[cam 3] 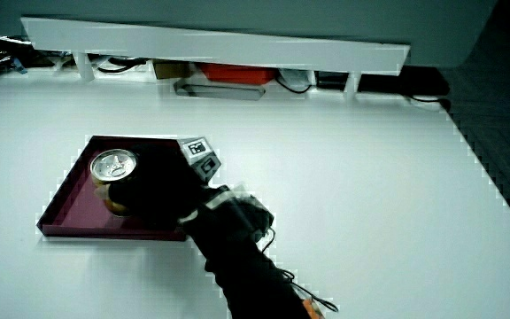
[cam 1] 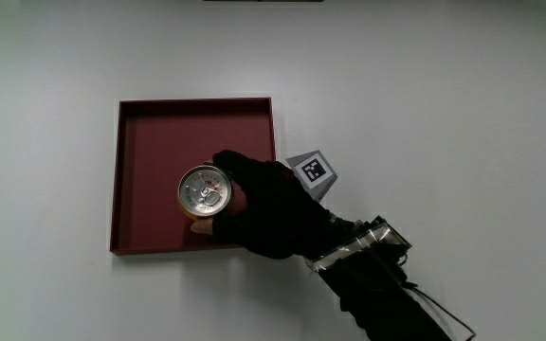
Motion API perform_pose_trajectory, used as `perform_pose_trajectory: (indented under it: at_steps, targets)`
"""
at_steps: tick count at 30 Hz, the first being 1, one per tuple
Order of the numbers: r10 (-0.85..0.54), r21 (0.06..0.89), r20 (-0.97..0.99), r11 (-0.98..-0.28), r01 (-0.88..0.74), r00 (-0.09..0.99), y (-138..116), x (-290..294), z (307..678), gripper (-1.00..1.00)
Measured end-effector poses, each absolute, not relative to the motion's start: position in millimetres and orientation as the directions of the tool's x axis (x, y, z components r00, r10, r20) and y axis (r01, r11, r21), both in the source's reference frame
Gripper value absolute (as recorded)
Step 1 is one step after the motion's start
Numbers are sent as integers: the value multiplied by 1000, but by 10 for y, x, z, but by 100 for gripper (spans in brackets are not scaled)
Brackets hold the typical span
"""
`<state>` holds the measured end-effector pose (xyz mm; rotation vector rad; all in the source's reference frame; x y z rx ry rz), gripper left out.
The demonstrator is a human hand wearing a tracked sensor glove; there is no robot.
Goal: Place red bull into plate
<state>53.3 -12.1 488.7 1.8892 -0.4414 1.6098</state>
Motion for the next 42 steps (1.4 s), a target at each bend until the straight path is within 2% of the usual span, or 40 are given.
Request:
perform_pose_trajectory:
  at_steps: [7, 14, 25, 31, 38, 42]
  targets:
    - [188, 286, 957, -740, -609, 221, -98, 447, 5171, 0]
    - [255, 340, 940, -714, -612, 225, -74, 424, 5245, 0]
    - [257, 347, 938, -713, -610, 233, -55, 416, 5282, 0]
    - [269, 347, 938, -715, -607, 220, -42, 420, 5287, -23]
    - [263, 367, 930, -700, -612, 258, -45, 406, 5259, -50]
    - [292, 351, 935, -684, -640, 202, -61, 455, 5241, -65]
